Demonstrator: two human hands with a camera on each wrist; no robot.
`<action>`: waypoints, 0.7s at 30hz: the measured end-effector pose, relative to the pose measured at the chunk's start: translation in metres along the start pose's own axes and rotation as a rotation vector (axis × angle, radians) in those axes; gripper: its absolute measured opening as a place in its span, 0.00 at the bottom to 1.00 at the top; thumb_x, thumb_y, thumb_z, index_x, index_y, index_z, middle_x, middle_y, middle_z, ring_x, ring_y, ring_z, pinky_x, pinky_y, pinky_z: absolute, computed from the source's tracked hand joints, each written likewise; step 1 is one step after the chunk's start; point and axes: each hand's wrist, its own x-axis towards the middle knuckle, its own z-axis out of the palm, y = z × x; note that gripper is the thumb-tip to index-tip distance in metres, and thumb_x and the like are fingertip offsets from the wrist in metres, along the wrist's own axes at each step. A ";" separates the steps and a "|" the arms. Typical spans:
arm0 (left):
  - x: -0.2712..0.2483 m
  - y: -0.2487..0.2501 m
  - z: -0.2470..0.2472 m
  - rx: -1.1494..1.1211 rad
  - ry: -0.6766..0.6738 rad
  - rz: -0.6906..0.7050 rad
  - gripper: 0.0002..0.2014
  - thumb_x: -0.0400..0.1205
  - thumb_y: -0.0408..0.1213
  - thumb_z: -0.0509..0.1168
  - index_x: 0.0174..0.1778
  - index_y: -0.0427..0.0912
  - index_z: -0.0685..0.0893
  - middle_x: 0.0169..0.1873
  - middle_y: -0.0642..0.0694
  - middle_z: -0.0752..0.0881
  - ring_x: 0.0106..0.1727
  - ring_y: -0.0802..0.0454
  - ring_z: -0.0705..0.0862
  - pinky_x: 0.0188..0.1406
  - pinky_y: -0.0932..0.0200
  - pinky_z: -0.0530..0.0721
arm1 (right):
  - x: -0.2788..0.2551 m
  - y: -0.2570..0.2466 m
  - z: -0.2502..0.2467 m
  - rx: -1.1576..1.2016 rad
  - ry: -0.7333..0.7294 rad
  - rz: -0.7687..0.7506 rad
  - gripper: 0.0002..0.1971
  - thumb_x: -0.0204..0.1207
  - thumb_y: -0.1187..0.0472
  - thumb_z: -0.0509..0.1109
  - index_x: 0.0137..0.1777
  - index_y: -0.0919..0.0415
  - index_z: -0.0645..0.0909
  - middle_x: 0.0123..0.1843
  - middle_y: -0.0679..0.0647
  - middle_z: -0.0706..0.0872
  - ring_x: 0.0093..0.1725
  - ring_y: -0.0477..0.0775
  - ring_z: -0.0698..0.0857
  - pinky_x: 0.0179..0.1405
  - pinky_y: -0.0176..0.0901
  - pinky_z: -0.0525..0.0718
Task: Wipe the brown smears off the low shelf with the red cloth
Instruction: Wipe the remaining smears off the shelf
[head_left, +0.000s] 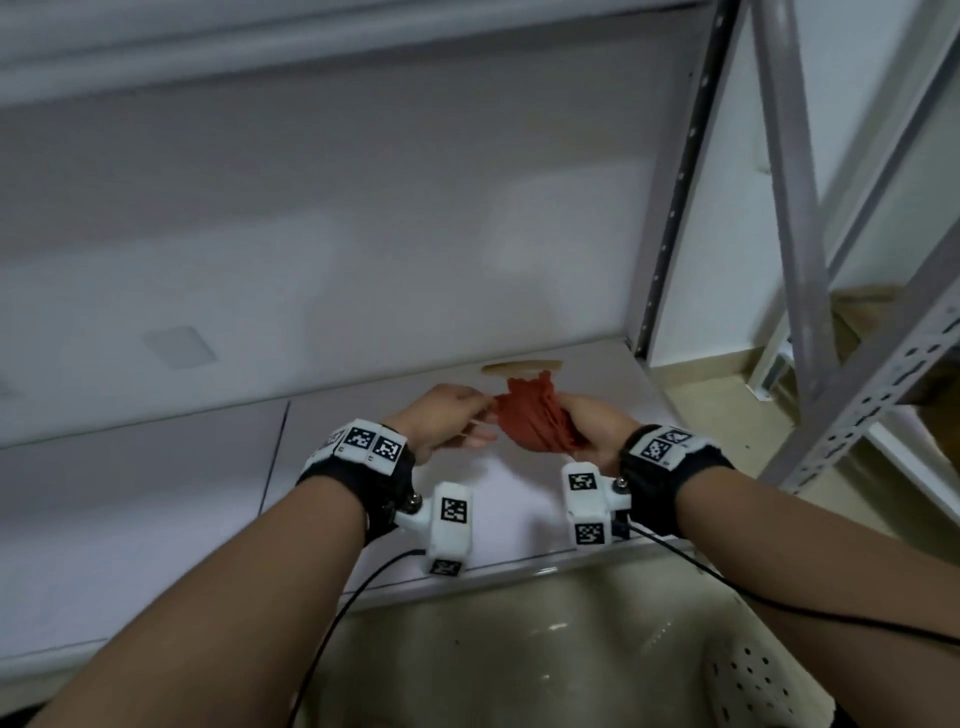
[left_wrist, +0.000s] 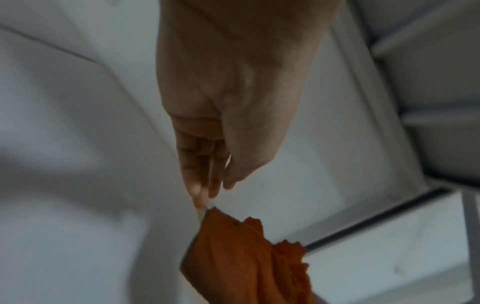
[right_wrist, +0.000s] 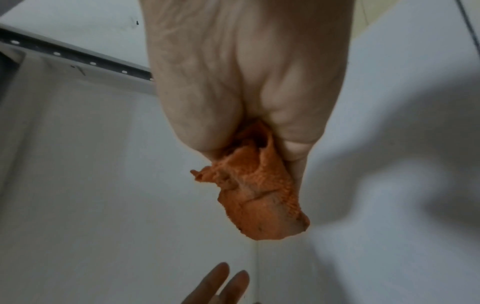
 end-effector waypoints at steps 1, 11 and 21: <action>-0.004 -0.001 0.004 -0.069 -0.027 -0.034 0.16 0.87 0.47 0.57 0.57 0.38 0.81 0.49 0.40 0.86 0.43 0.48 0.87 0.47 0.58 0.87 | -0.002 0.003 0.006 -0.022 -0.016 0.005 0.15 0.84 0.57 0.59 0.56 0.68 0.82 0.44 0.61 0.89 0.39 0.53 0.88 0.44 0.43 0.86; -0.001 -0.017 0.004 -0.160 0.091 -0.054 0.04 0.83 0.29 0.62 0.48 0.41 0.79 0.37 0.45 0.84 0.28 0.59 0.84 0.22 0.69 0.83 | -0.008 0.015 0.023 -0.229 0.095 -0.107 0.11 0.84 0.64 0.55 0.51 0.58 0.80 0.43 0.54 0.84 0.40 0.48 0.82 0.39 0.38 0.80; 0.010 -0.047 -0.016 0.164 0.208 -0.044 0.17 0.80 0.28 0.64 0.65 0.36 0.78 0.58 0.37 0.82 0.54 0.44 0.83 0.52 0.55 0.81 | 0.009 0.000 0.016 0.175 0.295 -0.001 0.14 0.86 0.57 0.55 0.41 0.60 0.75 0.17 0.51 0.79 0.15 0.47 0.79 0.15 0.32 0.78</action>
